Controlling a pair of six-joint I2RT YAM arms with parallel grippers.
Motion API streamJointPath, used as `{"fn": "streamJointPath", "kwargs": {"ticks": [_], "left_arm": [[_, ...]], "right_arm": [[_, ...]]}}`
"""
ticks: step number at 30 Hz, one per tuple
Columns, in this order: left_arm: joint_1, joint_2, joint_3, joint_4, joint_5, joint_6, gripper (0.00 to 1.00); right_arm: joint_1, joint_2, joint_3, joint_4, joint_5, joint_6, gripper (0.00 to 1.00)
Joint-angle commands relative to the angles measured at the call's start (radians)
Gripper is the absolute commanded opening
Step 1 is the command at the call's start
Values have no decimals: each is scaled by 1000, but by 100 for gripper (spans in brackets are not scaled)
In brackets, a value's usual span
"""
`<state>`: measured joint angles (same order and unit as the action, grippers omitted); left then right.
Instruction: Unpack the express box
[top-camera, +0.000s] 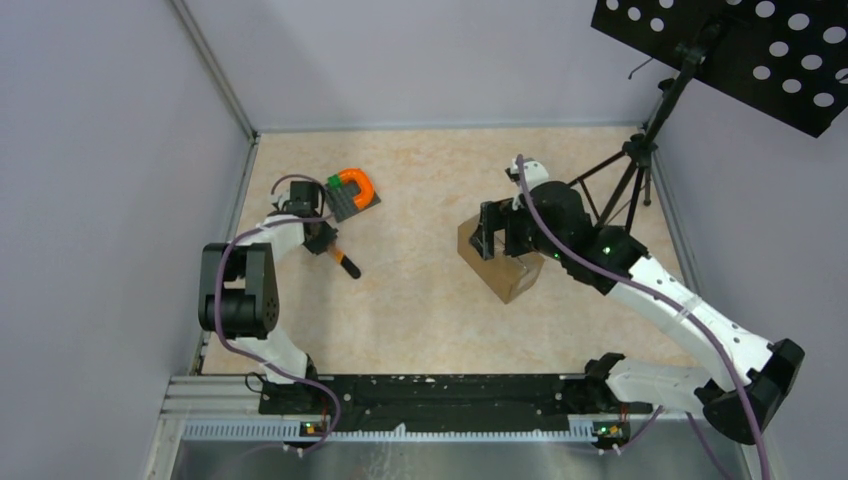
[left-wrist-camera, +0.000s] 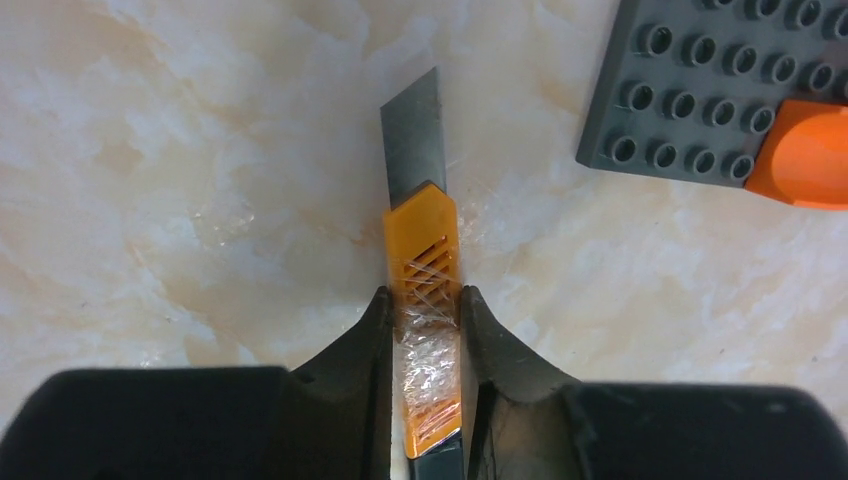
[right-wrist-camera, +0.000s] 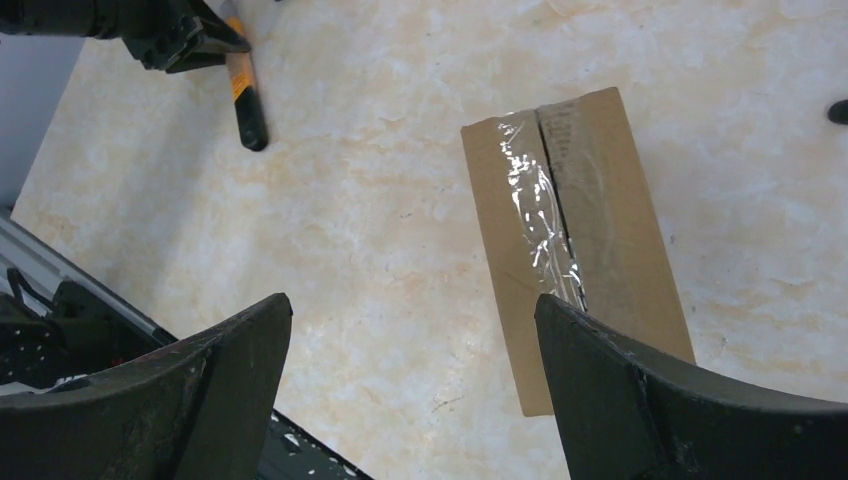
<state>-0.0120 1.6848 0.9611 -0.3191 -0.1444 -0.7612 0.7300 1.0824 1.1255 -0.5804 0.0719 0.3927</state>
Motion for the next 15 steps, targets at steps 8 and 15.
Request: {"fn": "streamJointPath", "kwargs": {"ticks": [8, 15], "left_arm": [[-29, -111, -95, -77, 234, -23, 2], [-92, -237, -113, -113, 361, -104, 0]], "right_arm": [[224, 133, 59, 113, 163, -86, 91], [379, 320, 93, 249, 241, -134, 91]]}}
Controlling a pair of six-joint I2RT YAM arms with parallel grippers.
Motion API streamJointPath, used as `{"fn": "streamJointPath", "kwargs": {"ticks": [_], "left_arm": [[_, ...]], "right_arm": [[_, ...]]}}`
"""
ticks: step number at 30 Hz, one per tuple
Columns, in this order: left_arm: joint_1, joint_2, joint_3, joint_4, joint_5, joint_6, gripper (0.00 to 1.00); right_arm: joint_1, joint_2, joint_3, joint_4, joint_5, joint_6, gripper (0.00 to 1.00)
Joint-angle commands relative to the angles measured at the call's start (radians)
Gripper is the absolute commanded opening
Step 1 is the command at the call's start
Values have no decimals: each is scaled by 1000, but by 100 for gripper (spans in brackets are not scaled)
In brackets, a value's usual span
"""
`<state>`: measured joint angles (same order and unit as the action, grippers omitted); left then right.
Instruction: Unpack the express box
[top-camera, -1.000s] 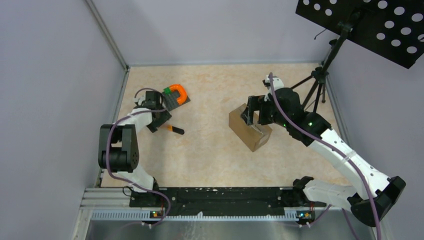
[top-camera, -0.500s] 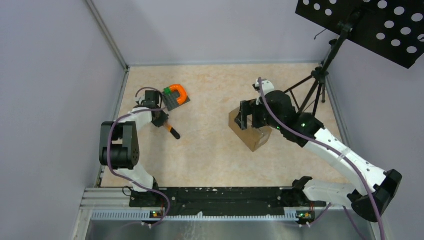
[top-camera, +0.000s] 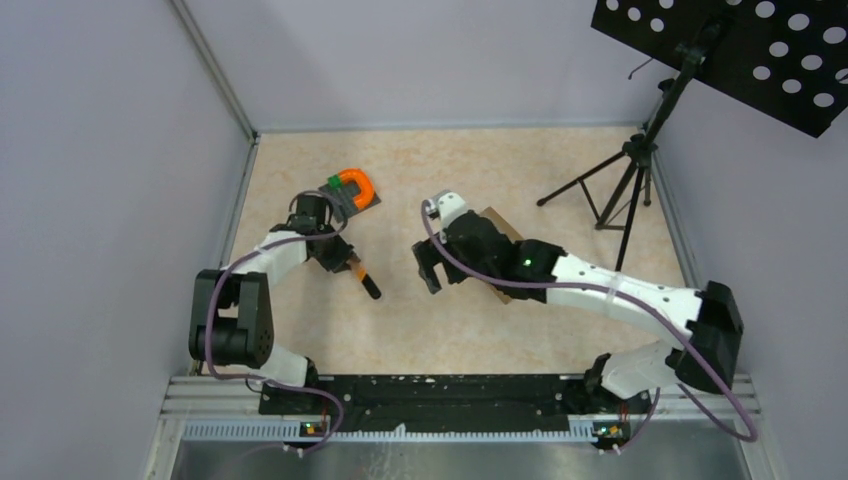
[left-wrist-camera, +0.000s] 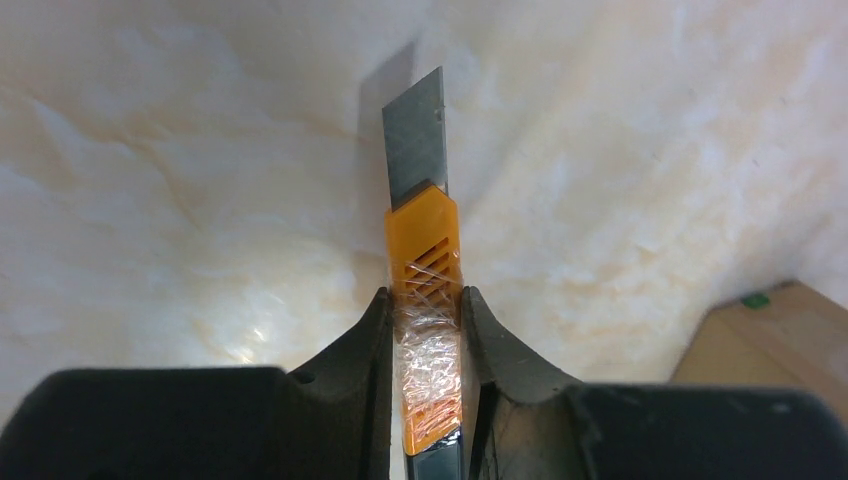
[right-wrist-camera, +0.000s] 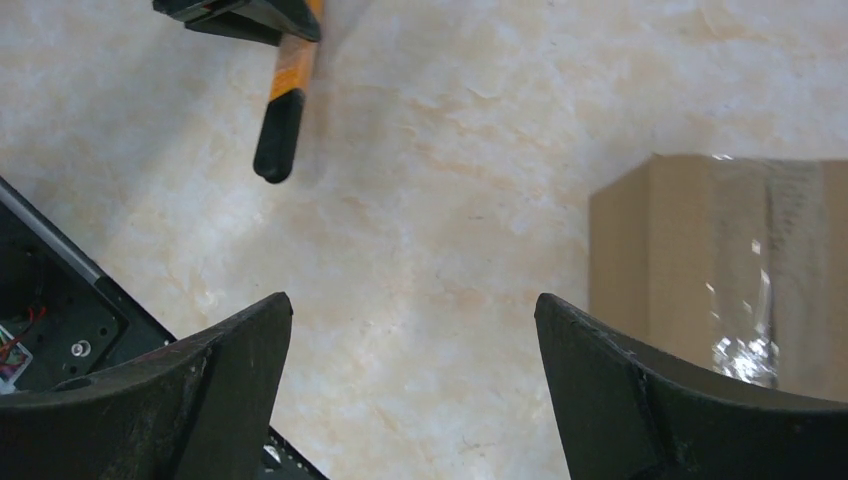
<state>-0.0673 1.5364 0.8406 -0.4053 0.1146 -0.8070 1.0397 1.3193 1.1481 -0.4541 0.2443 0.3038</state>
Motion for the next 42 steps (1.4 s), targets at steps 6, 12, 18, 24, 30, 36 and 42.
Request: {"fn": "streamJointPath", "kwargs": {"ticks": [6, 12, 18, 24, 30, 36, 42], "left_arm": [[-133, -177, 31, -73, 118, -114, 0], [-208, -214, 57, -93, 103, -148, 0], [-249, -219, 84, -105, 78, -158, 0], [-274, -202, 103, -106, 76, -159, 0], [-280, -207, 100, -113, 64, -162, 0], [-280, -215, 99, -115, 57, -164, 0], [-279, -206, 116, -111, 70, -139, 16]], "right_arm": [[153, 250, 117, 186, 122, -74, 89], [180, 361, 165, 202, 173, -61, 81], [219, 421, 185, 201, 231, -39, 76], [249, 503, 232, 160, 301, -7, 64], [251, 538, 248, 131, 371, -15, 42], [252, 559, 258, 100, 405, -13, 14], [247, 527, 260, 91, 404, -9, 0]]}}
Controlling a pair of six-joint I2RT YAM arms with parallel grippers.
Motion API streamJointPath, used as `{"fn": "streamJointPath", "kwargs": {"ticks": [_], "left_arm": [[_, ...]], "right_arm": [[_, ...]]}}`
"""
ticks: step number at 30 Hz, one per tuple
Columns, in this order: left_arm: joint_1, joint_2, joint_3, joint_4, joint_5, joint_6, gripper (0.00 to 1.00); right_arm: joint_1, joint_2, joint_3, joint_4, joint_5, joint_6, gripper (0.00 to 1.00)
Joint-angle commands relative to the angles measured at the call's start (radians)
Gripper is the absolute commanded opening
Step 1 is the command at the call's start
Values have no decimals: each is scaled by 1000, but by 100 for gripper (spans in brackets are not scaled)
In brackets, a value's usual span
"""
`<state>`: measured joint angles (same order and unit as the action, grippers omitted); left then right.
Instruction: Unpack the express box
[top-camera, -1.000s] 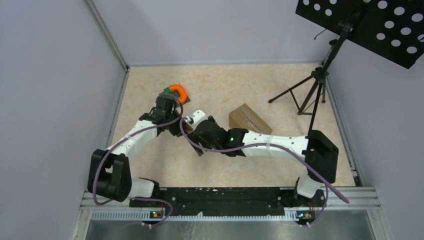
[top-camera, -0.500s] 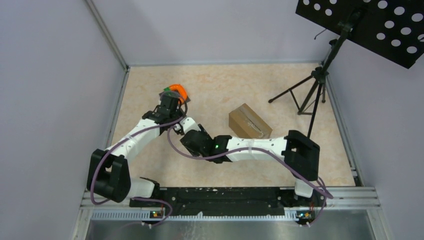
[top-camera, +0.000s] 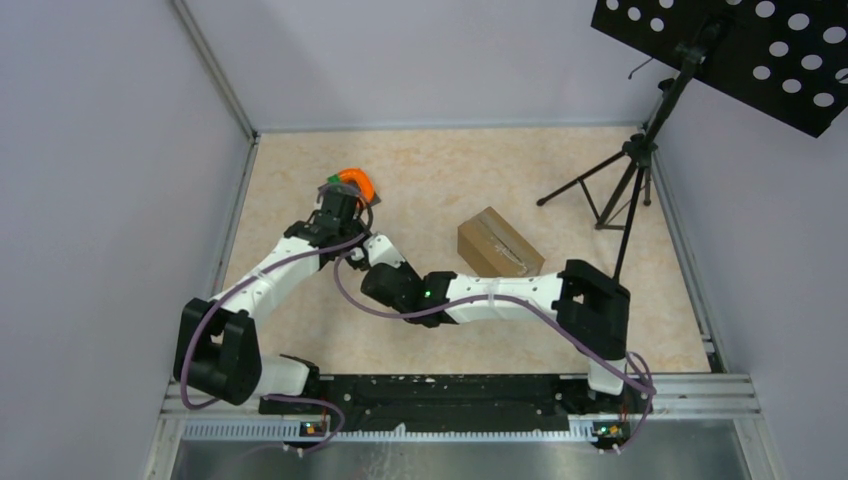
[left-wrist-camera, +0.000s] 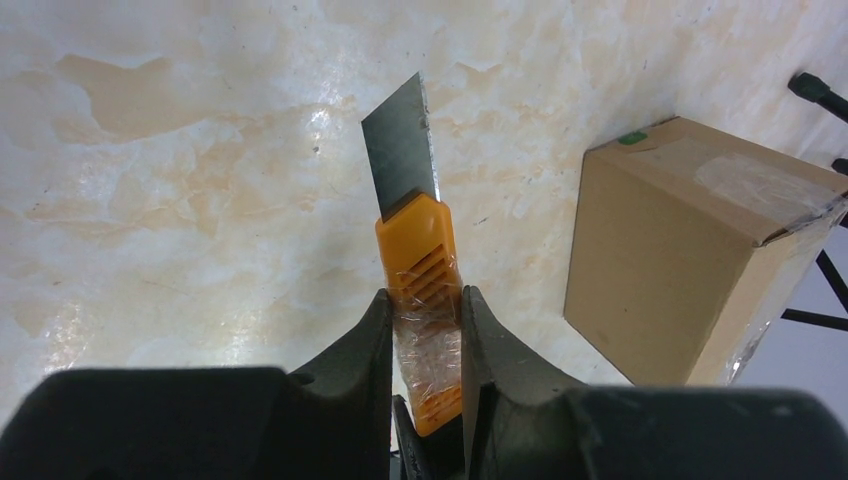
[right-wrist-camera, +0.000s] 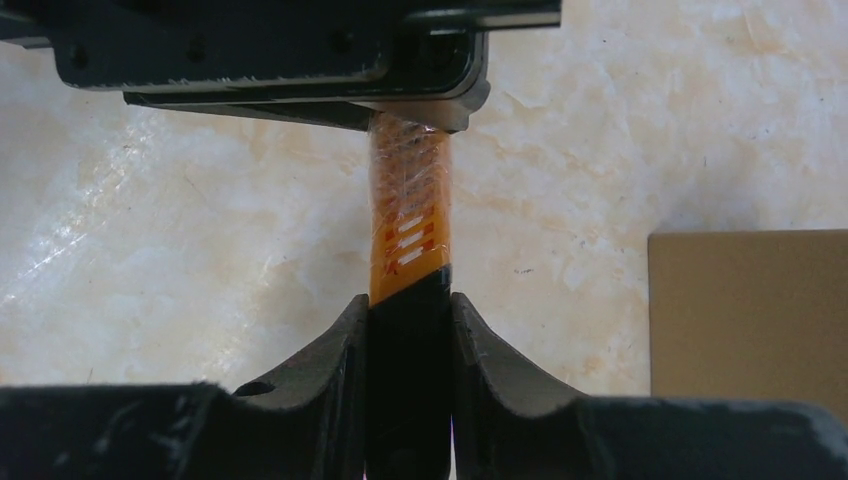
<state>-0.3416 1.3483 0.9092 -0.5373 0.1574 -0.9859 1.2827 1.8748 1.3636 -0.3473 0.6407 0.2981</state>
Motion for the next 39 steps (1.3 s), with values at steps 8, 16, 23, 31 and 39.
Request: {"fn": "streamJointPath", "kwargs": {"ticks": [8, 16, 23, 31, 39], "left_arm": [[3, -35, 96, 63, 53, 132, 79], [103, -59, 171, 165, 259, 212, 98], [154, -122, 205, 312, 443, 240, 98], [200, -218, 46, 687, 634, 65, 98], [202, -241, -77, 1027, 713, -135, 98]], "right_arm": [[-92, -171, -6, 7, -231, 31, 0], [-301, -340, -76, 60, -647, 130, 0], [-476, -439, -128, 157, -985, 267, 0], [-628, -484, -167, 391, -1297, 556, 0], [-681, -478, -268, 808, -1406, 938, 0]]}}
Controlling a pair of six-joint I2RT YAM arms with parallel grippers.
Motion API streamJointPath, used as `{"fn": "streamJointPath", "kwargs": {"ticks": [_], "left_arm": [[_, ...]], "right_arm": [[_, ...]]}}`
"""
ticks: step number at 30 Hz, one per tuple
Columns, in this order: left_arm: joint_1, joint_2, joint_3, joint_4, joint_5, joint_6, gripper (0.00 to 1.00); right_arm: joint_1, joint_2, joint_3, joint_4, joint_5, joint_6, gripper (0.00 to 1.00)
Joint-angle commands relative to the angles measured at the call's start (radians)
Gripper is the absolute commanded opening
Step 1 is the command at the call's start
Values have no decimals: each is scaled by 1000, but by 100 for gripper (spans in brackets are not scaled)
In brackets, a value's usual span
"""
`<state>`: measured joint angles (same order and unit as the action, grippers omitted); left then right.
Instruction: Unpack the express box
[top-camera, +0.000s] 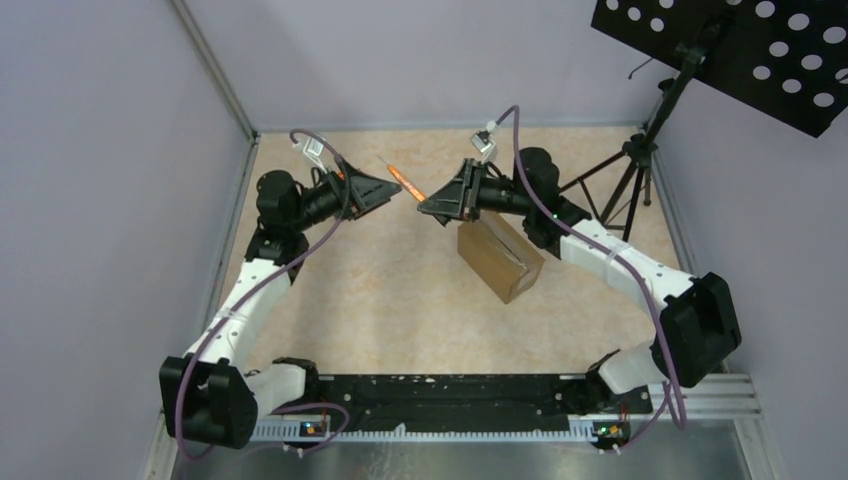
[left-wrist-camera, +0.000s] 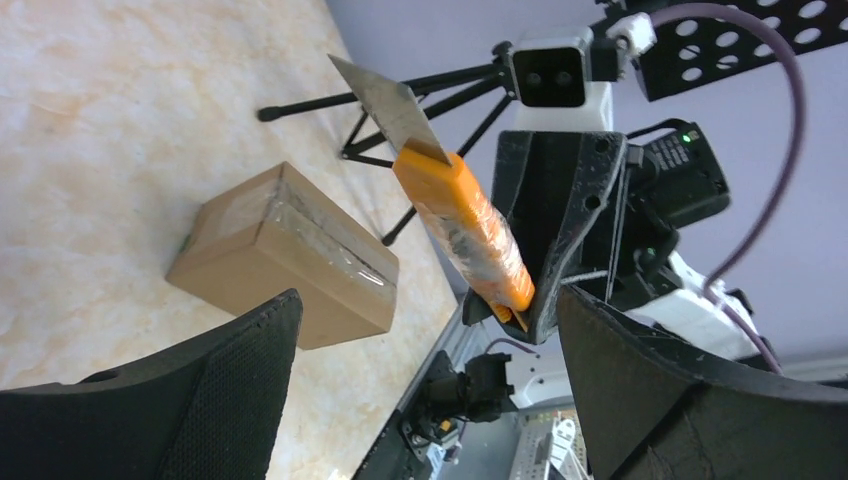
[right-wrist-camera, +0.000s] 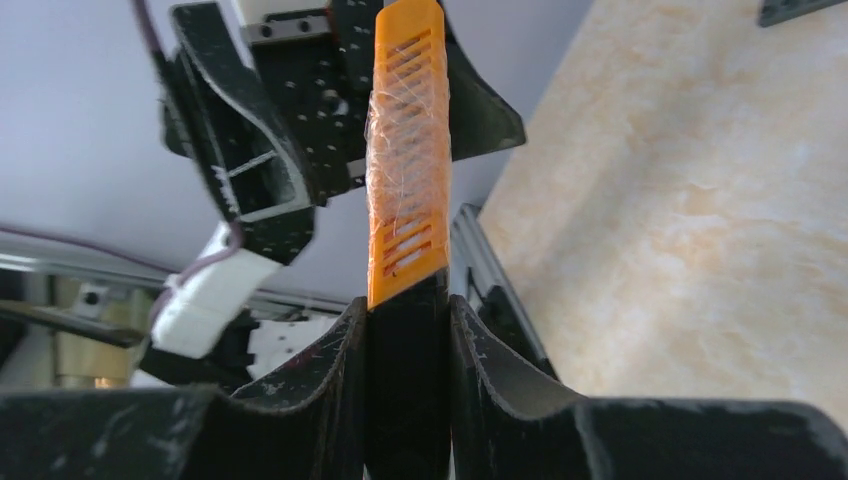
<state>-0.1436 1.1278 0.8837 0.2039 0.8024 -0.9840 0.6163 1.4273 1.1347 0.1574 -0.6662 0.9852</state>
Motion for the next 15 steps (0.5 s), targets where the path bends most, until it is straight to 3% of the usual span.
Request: {"fn": "streamJointPath", "kwargs": {"ticks": [1, 5, 12, 15], "left_arm": [[4, -15, -71, 361, 73, -179, 98], [3, 14, -130, 644, 73, -332, 98], [1, 71, -174, 957, 53, -480, 97], [-8, 114, -171, 1049, 35, -520, 95]], "right_arm": [[-15, -23, -52, 364, -107, 303, 0], [-15, 15, -122, 644, -115, 547, 0], [-11, 101, -223, 1097, -52, 942, 0], [-7, 107, -251, 1146, -19, 997, 0]]}}
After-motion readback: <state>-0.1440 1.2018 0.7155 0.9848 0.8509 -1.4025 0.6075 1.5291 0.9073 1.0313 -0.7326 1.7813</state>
